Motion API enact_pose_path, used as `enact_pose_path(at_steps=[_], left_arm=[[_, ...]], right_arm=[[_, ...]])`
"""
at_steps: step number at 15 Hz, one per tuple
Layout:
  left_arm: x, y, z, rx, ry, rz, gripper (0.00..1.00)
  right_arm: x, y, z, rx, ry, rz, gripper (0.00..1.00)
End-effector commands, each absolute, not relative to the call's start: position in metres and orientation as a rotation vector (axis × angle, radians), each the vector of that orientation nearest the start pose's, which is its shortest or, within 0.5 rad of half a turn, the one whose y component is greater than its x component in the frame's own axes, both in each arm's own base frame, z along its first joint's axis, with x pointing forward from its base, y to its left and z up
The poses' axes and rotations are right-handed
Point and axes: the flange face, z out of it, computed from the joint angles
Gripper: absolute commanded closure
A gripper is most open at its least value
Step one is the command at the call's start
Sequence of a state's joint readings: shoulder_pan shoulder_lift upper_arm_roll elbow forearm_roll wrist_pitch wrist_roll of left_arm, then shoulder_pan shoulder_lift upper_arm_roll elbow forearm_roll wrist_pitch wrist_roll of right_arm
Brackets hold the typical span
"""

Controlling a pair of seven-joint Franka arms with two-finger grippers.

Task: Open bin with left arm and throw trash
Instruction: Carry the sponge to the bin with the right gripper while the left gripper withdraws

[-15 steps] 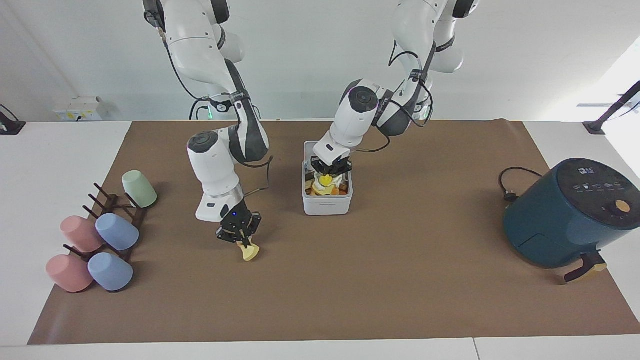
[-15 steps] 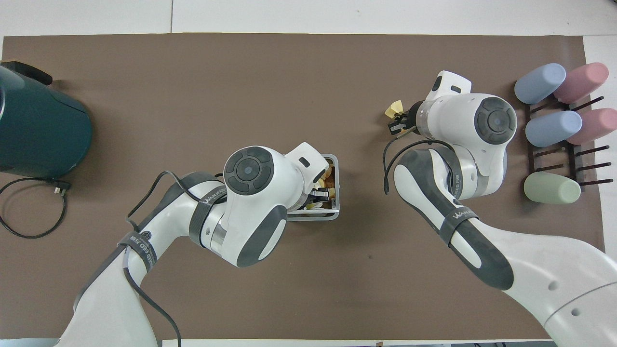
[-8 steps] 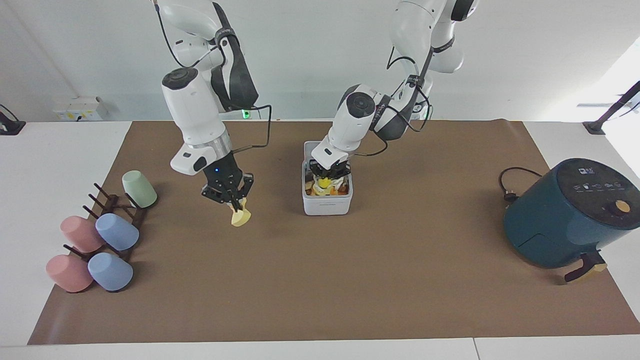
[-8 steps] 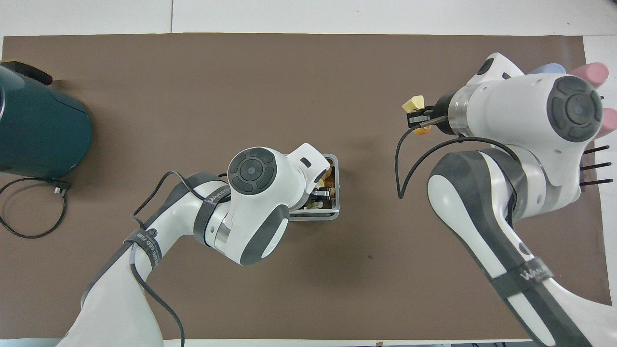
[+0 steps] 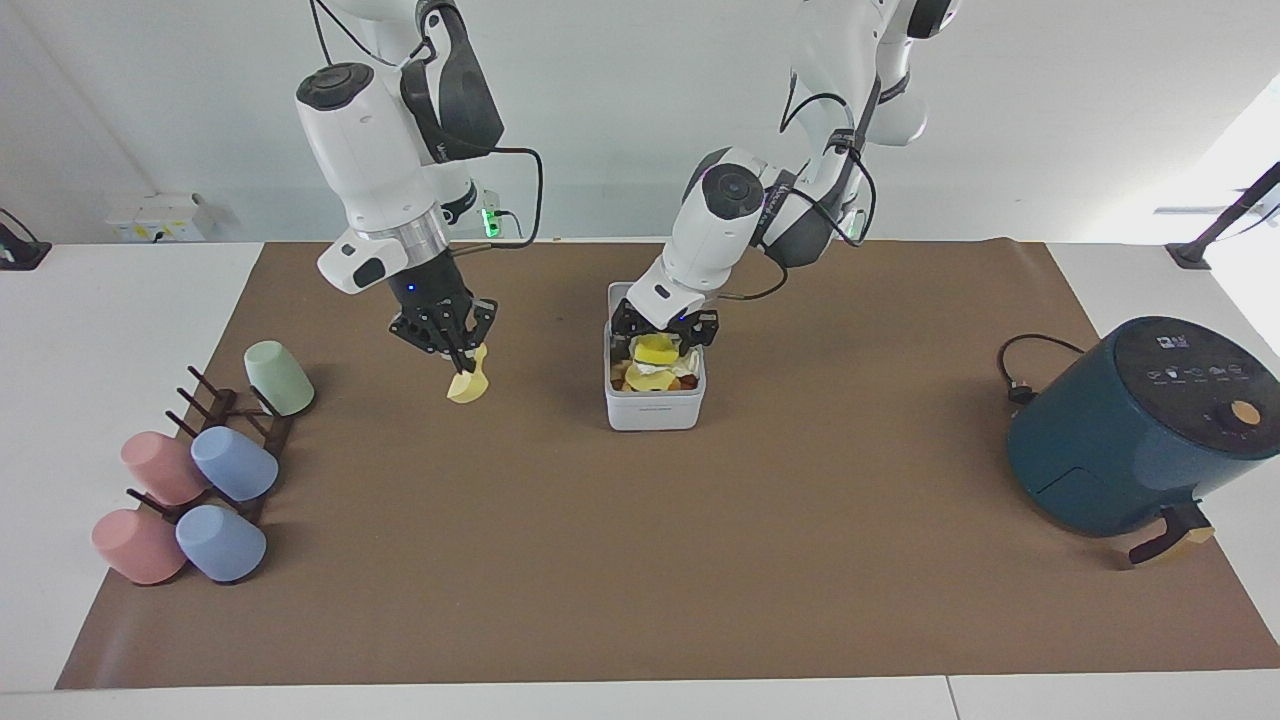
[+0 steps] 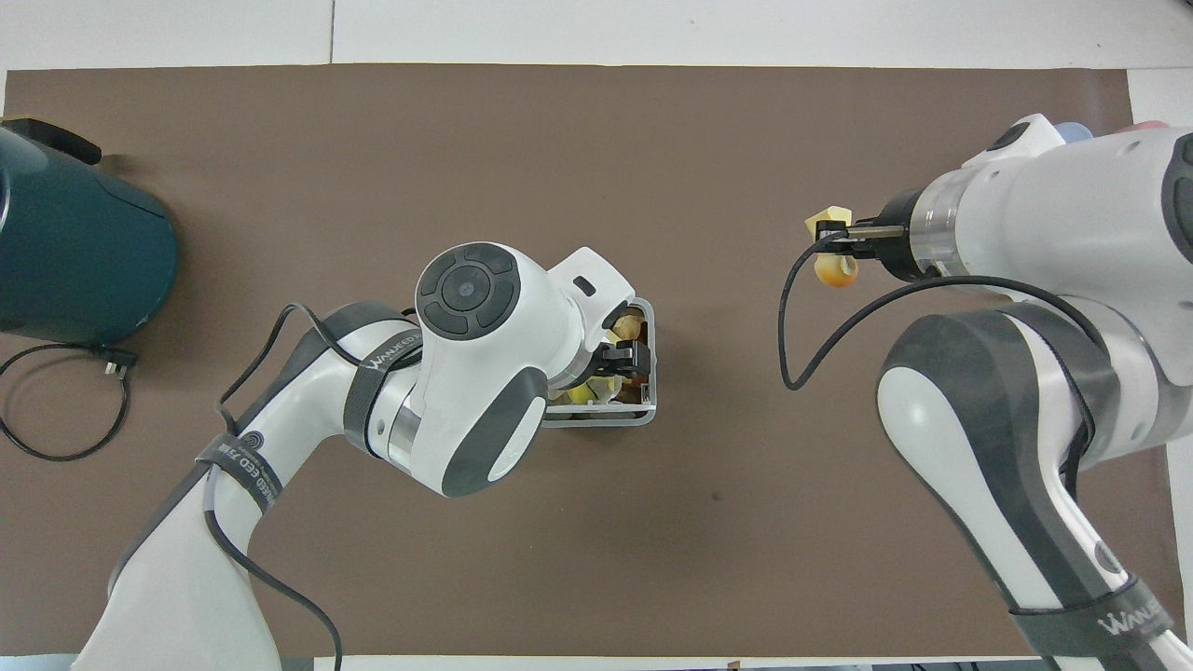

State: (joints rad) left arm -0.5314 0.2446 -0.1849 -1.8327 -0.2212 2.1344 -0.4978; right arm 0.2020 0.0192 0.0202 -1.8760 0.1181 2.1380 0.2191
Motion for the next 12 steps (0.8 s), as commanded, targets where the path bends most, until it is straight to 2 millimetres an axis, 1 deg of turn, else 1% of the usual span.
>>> enact_pose_path(at_steps=[1, 2, 3, 4, 5, 6, 7, 8, 9, 10, 11, 12], left_arm=[[0.466, -0.408, 0.426, -3.362, 0.158, 0.154, 0.0], [0.465, -0.406, 0.433, -3.365, 0.155, 0.153, 0.0], [0.473, -0.394, 0.449, -3.37, 0.128, 0.145, 0.0], [0.486, -0.377, 0.46, -3.371, 0.081, 0.154, 0.0], [0.499, -0.361, 0.476, -3.374, 0.045, 0.155, 0.0], [0.512, -0.342, 0.491, -3.376, 0.004, 0.152, 0.0], [0.525, -0.316, 0.51, -3.379, -0.052, 0.125, 0.0], [0.535, -0.289, 0.524, -3.381, -0.099, 0.089, 0.0], [0.54, -0.26, 0.542, -3.383, -0.119, 0.036, 0.0], [0.547, -0.226, 0.552, -3.363, -0.112, 0.012, 0.0], [0.553, -0.19, 0.559, -3.329, -0.095, 0.003, 0.0], [0.557, -0.153, 0.567, -3.292, -0.061, -0.004, 0.0]], right_arm=[[0.57, 0.156, 0.519, -2.959, 0.173, -0.303, 1.0], [0.566, 0.174, 0.519, -2.945, 0.207, -0.305, 1.0], [0.563, 0.191, 0.518, -2.931, 0.267, -0.296, 1.0], [0.561, 0.202, 0.516, -2.922, 0.307, -0.284, 1.0], [0.557, 0.214, 0.516, -2.912, 0.336, -0.278, 1.0], [0.557, 0.221, 0.514, -2.899, 0.368, -0.286, 1.0], [0.556, 0.228, 0.515, -2.879, 0.408, -0.295, 1.0], [0.553, 0.242, 0.511, -2.87, 0.431, -0.286, 1.0], [0.546, 0.258, 0.508, -2.862, 0.439, -0.274, 1.0], [0.542, 0.27, 0.505, -2.842, 0.46, -0.271, 1.0], [0.542, 0.275, 0.5, -2.835, 0.477, -0.263, 1.0], [0.537, 0.285, 0.496, -2.842, 0.453, -0.248, 1.0]])
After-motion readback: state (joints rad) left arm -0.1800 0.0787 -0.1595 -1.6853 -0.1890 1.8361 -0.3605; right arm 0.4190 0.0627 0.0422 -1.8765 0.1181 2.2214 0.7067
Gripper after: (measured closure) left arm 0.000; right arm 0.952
